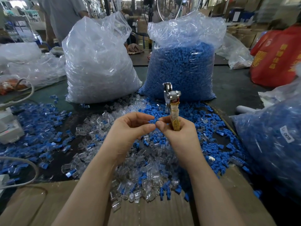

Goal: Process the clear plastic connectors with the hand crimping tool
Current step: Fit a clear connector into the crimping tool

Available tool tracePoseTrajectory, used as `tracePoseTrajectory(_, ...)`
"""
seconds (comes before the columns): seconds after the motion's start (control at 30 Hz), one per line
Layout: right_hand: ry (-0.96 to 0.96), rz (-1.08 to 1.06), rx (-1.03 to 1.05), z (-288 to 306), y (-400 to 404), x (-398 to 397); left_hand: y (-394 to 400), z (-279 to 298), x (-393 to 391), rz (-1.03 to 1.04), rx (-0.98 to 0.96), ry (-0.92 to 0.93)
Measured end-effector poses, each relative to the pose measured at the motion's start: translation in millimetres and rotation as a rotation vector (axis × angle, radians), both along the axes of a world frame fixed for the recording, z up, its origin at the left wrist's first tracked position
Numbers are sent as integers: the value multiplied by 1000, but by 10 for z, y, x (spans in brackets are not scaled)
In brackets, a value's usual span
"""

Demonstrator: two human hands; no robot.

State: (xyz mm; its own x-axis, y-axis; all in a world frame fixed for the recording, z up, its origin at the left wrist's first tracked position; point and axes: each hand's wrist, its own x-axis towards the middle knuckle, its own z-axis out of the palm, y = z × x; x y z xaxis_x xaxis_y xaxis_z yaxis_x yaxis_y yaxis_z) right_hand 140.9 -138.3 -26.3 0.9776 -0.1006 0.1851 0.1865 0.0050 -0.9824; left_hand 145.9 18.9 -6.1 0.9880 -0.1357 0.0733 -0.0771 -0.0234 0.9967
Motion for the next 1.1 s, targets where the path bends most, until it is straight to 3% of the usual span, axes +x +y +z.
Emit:
tracePoseTrajectory(0.13,-9,-83,26,15,-41,16,128,-24,22,-48,493,60)
tracePoseTrajectory(0.23,-23,-123,0,13,-57,23,152,-62,31,-114,935,-3)
tracePoseTrajectory(0.3,-31,-125,-22,2,-63,26,114,-63,26,-142,1132,-37)
tracePoseTrajectory(0.5,-26,-108,-83,-39,-55,42,-12,-104,35,-119,1245,-53)
tracePoseTrajectory(0.7,-42,-91,-154,-58,-46,46,-43,-168,25,-86,1209,-63)
tracePoseTrajectory(0.8,-45,-90,-155,-61,-50,43,-17,-186,38,-24,1082,-54)
tracePoseTrajectory(0.93,-30,-100,-132,-68,-55,47,-9,-139,52,142,602,-33)
tracePoseTrajectory(1.1,-32,-111,-132,-53,-43,38,-27,-23,11,93,-69,87)
